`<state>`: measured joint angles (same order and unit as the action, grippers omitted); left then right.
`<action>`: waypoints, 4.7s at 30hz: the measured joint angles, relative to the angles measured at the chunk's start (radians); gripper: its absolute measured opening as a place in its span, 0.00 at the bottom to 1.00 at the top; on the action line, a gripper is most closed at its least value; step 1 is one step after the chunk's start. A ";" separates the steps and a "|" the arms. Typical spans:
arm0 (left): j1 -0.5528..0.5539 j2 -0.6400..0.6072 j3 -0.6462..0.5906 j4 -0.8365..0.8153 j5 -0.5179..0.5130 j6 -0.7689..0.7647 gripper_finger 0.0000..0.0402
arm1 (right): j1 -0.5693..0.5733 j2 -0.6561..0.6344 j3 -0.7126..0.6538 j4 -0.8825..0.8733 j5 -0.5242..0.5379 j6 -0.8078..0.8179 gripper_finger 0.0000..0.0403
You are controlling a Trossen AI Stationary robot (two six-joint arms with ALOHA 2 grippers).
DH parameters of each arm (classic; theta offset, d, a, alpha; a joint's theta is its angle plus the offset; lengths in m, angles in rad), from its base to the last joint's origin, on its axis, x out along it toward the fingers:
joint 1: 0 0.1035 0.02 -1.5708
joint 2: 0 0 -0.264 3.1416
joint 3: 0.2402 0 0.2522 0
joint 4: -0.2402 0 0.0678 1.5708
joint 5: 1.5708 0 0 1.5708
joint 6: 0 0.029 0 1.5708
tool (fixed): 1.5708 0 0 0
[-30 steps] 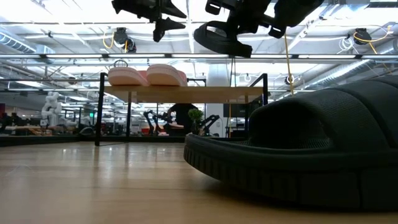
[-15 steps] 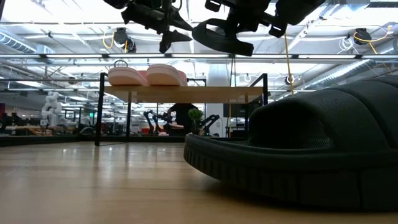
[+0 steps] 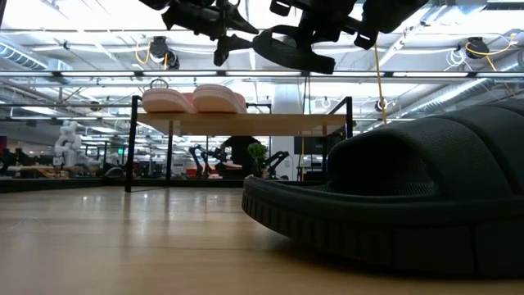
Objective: Pick and place slides into the shelf
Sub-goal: Put the top black slipper on the shelf
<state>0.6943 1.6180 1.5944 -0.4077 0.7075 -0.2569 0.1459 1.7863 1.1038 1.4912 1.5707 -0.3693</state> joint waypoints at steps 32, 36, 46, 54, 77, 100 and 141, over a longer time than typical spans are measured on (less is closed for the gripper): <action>0.016 0.000 0.000 -0.063 -0.153 -0.060 0.78 | 0.003 0.000 0.000 0.000 0.000 -0.002 0.00; 0.012 0.000 0.000 -0.062 -0.164 -0.061 0.88 | 0.006 0.000 0.000 0.000 0.000 -0.007 0.00; 0.004 0.000 0.000 -0.035 -0.132 -0.067 0.91 | 0.006 0.000 0.000 0.000 0.000 -0.006 0.00; -0.033 0.000 0.000 -0.007 -0.107 -0.086 0.91 | 0.006 0.000 0.000 0.000 0.000 0.006 0.00; -0.114 0.000 0.000 -0.022 -0.175 -0.085 0.82 | 0.006 0.000 0.000 0.000 0.000 0.007 0.00; -0.079 0.001 0.000 0.032 -0.170 0.000 0.04 | 0.014 0.000 0.000 -0.001 -0.015 -0.004 0.02; 0.017 0.421 0.448 -0.200 0.059 0.008 0.04 | 0.098 -0.368 0.000 -0.240 -0.052 -0.334 0.50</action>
<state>0.7113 2.0390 2.0420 -0.6075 0.7661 -0.2492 0.2436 1.4186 1.1034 1.2516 1.5182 -0.7033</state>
